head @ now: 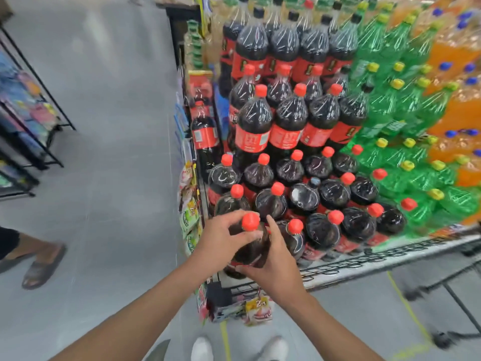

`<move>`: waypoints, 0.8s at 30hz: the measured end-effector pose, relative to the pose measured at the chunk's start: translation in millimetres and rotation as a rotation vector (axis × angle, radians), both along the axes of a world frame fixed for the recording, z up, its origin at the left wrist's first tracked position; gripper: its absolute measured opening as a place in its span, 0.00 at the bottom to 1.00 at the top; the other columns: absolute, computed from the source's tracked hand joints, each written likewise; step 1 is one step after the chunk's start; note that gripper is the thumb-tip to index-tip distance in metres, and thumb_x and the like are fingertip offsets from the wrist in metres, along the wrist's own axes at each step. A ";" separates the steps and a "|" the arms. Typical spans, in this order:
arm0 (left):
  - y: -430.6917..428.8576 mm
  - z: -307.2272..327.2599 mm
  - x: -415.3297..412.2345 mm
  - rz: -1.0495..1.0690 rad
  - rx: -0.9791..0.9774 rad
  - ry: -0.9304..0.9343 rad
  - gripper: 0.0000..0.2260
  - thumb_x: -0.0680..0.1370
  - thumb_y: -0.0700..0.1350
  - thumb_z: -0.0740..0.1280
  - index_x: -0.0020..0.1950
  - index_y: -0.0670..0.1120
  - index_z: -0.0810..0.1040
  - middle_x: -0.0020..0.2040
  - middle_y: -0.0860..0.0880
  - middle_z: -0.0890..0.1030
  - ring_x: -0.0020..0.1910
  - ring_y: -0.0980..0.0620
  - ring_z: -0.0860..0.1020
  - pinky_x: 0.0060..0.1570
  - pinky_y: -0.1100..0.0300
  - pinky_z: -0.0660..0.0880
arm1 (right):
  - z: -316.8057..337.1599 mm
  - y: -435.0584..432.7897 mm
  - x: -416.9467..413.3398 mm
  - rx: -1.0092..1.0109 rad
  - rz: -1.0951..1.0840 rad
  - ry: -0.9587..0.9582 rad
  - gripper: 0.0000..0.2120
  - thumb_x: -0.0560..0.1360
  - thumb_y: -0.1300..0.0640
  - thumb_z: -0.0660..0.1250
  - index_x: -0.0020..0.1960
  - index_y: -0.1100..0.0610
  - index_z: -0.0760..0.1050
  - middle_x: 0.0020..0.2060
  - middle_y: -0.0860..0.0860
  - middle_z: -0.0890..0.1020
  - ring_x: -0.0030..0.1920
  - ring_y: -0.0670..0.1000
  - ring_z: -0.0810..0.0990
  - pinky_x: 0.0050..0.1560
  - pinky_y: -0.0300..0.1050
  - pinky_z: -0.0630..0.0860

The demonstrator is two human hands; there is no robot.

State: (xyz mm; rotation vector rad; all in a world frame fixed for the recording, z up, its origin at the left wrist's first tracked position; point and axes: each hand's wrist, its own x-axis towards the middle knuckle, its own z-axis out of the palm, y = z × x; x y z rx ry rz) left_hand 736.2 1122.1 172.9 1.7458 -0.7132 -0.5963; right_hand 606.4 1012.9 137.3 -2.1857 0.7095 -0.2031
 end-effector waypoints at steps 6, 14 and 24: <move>2.7 -27.8 3.1 -0.016 0.051 -0.039 0.18 0.73 0.47 0.80 0.55 0.68 0.83 0.56 0.68 0.84 0.61 0.69 0.78 0.66 0.60 0.73 | -17.8 14.9 3.4 -0.088 -0.007 0.032 0.54 0.69 0.43 0.80 0.83 0.43 0.47 0.77 0.44 0.64 0.73 0.45 0.69 0.60 0.42 0.77; 6.4 -44.2 3.3 -0.038 0.120 -0.025 0.17 0.74 0.48 0.79 0.57 0.66 0.81 0.54 0.71 0.82 0.58 0.72 0.78 0.63 0.68 0.71 | -35.8 20.6 4.4 -0.104 0.007 0.068 0.52 0.70 0.47 0.80 0.82 0.48 0.49 0.79 0.43 0.60 0.72 0.47 0.71 0.58 0.44 0.78; 3.4 -47.3 20.6 -0.126 0.187 -0.090 0.18 0.76 0.52 0.77 0.65 0.59 0.82 0.58 0.67 0.83 0.60 0.71 0.77 0.63 0.67 0.72 | -45.9 16.3 6.2 -0.158 0.044 0.197 0.56 0.73 0.43 0.76 0.83 0.50 0.39 0.82 0.47 0.52 0.58 0.51 0.82 0.48 0.47 0.80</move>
